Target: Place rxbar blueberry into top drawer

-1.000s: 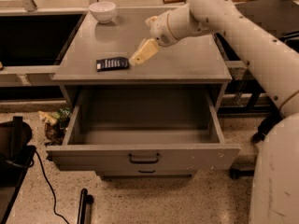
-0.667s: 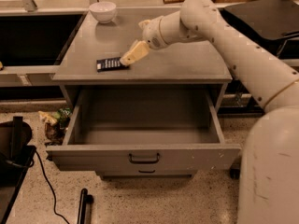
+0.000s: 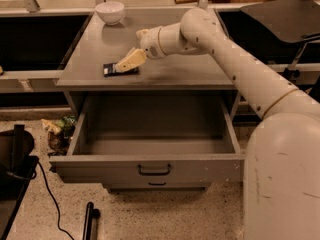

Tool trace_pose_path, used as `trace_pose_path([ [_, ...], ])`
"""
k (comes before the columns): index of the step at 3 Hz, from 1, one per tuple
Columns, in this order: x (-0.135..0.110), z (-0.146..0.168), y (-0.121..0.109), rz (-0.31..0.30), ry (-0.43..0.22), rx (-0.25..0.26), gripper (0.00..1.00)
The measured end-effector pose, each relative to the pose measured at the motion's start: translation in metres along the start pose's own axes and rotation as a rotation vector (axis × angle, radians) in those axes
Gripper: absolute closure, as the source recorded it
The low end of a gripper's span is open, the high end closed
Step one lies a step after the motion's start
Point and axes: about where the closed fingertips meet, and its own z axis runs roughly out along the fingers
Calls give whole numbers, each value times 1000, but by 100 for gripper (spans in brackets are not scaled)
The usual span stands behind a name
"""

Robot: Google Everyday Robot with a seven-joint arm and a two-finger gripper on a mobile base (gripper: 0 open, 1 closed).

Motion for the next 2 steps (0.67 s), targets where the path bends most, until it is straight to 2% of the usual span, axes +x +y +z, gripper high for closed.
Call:
trace_pose_path([
  [1, 0, 0, 0, 0, 0, -1, 0],
  [2, 0, 11, 10, 3, -14, -45, 0],
])
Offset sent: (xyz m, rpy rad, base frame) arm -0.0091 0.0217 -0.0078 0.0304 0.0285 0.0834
